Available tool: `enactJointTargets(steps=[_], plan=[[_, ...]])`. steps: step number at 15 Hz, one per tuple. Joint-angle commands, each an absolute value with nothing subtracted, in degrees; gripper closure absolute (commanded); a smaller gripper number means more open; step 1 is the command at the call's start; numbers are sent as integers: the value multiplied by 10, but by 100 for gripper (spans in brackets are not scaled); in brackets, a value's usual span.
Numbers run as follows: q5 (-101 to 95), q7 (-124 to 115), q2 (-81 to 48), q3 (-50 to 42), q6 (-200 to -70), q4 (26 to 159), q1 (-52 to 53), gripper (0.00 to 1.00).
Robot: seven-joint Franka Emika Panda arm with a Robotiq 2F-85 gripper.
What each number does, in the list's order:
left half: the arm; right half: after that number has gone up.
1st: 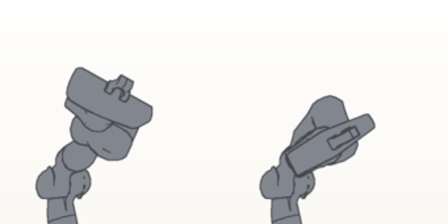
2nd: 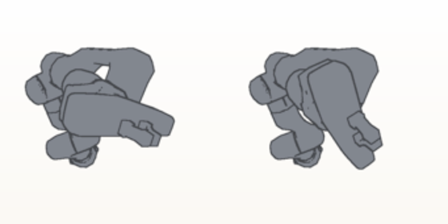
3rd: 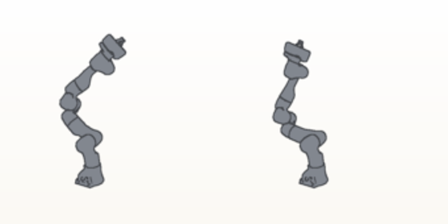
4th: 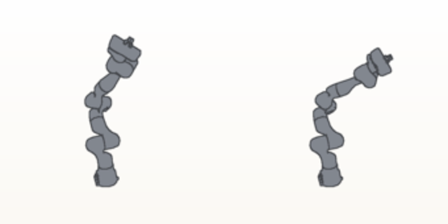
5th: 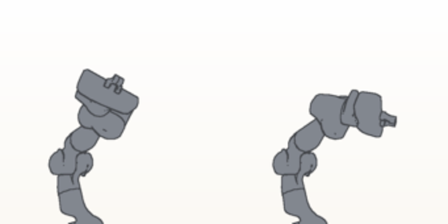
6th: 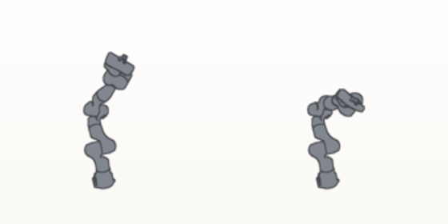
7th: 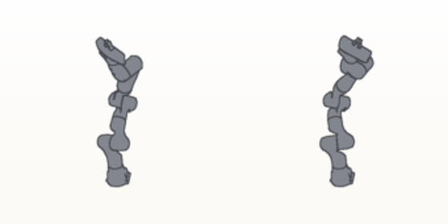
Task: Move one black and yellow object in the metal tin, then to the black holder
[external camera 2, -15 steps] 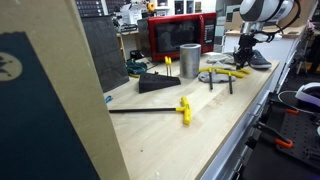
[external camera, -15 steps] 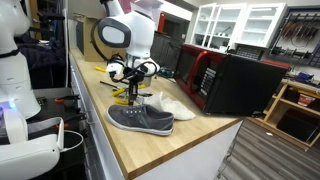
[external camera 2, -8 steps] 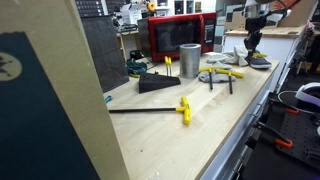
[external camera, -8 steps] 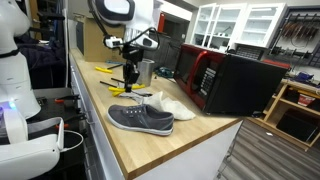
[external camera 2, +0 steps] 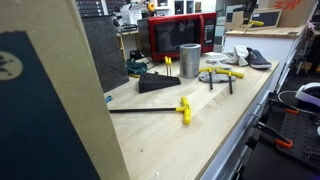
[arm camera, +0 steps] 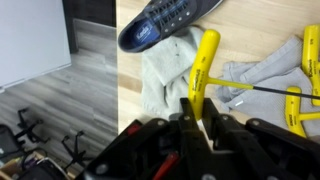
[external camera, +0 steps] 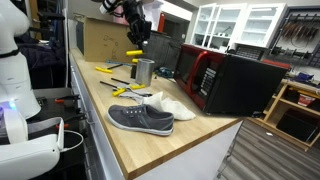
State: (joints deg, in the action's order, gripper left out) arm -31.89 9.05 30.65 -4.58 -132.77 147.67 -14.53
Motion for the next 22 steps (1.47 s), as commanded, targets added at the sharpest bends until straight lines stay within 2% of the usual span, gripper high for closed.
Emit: enactJointTargets(steps=[1,7,10,22], plan=[[-397,51,327,-3,-1368,1477,-136,96],[-651,-108,292,64,-1517,1478,-174,96],[-790,-234,273,96,-1549,1466,-191,96],[-1222,-584,194,183,-1477,1459,-157,96]])
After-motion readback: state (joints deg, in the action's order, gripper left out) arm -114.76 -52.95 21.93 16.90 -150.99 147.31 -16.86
